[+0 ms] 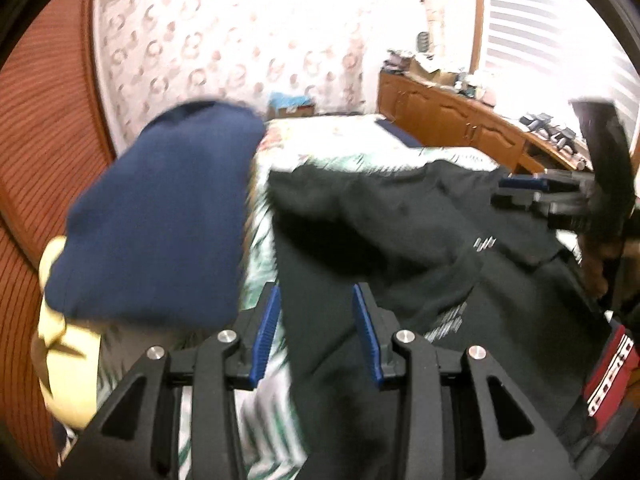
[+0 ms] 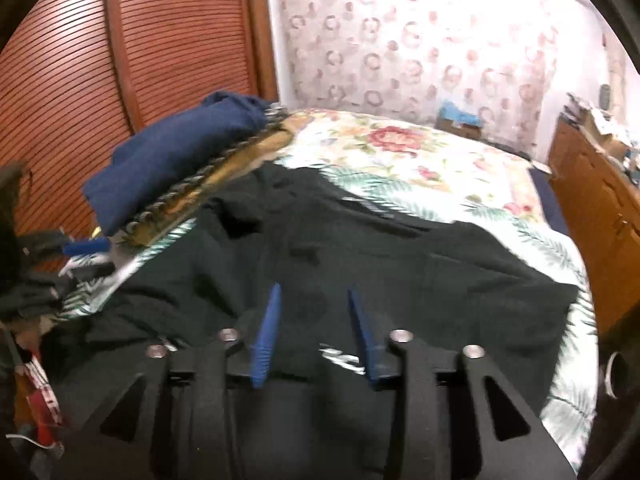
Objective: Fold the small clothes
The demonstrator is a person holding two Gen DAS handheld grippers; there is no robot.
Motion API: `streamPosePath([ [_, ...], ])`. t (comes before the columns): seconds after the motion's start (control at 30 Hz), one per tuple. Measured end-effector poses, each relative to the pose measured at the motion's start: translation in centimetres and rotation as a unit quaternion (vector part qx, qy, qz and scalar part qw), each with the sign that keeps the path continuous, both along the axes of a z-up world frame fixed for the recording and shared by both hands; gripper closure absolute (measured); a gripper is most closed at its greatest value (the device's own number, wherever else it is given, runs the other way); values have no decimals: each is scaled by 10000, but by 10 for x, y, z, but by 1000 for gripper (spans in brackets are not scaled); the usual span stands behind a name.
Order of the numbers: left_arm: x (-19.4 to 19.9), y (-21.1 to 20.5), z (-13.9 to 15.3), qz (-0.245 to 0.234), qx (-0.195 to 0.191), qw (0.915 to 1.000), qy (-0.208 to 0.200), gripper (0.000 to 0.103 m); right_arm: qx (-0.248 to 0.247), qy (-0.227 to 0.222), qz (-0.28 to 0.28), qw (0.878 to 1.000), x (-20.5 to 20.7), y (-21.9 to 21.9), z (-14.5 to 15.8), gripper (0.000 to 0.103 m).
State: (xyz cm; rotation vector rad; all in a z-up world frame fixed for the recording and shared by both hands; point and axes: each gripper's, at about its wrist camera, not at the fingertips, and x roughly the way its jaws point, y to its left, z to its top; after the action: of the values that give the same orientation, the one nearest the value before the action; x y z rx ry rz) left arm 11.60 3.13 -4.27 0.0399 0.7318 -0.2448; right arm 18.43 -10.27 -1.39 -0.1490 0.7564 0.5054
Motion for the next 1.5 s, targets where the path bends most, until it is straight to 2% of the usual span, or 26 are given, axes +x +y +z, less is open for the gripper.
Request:
streamPosePath([
  [0.07, 18, -14, 12, -140, -9, 9999, 15, 67, -105, -53, -240, 9996, 4, -22, 0, 44],
  [0.13, 38, -26, 20, -263, 71, 9996, 81, 67, -173, -41, -402, 9990, 9, -41, -1, 44],
  [0.23, 70, -45, 22, -244, 463, 9984, 206, 67, -281, -9, -662, 9974, 15, -72, -3, 44],
  [0.33, 100, -52, 9, -167, 821, 9953, 489, 67, -347, 52, -931, 9950, 17, -103, -10, 44],
  [0.5, 127, -59, -19, -248, 1151, 9879, 1009, 67, -254, 139, -1146, 9930, 14, -138, -17, 44],
  [0.57, 130, -62, -25, -285, 1327, 9854, 1031, 75, -206, 191, -1213, 9922, 13, -149, -19, 43],
  [0.63, 132, -61, -28, -338, 1391, 9843, 1034, 91, -212, 264, -1261, 9914, 15, -155, -23, 43],
  [0.7, 127, -58, -20, -331, 1387, 9865, 808, 99, -230, 313, -1299, 9908, 18, -160, -26, 43],
  [0.73, 125, -53, -12, -244, 1371, 9884, 611, 100, -236, 342, -1317, 9904, 20, -162, -28, 43],
  [0.8, 119, -33, 14, 98, 1063, 9941, 182, 100, -233, 425, -1358, 9895, 26, -164, -34, 43],
  [0.87, 114, -13, 34, 392, 835, 9957, -113, 100, -234, 500, -1420, 9883, 33, -168, -38, 43],
  [0.97, 109, 14, 51, 559, 582, 9964, -240, 100, -200, 606, -1507, 9865, 45, -172, -42, 43],
  [1.07, 104, 31, 54, 613, 509, 9963, -315, 100, -161, 703, -1588, 9847, 58, -177, -45, 43],
  [1.37, 89, 37, 47, 405, 118, 9983, -403, 100, -167, 825, -1693, 9820, 94, -176, -47, 44],
  [1.4, 85, 36, 47, 359, 81, 9984, -426, 100, -185, 810, -1695, 9820, 96, -175, -47, 50],
  [1.47, 77, 33, 49, 289, -8, 9983, -508, 100, -201, 775, -1627, 9834, 98, -169, -46, 75],
  [1.5, 70, 31, 51, 217, -57, 9982, -561, 100, -182, 761, -1527, 9852, 99, -166, -45, 97],
])
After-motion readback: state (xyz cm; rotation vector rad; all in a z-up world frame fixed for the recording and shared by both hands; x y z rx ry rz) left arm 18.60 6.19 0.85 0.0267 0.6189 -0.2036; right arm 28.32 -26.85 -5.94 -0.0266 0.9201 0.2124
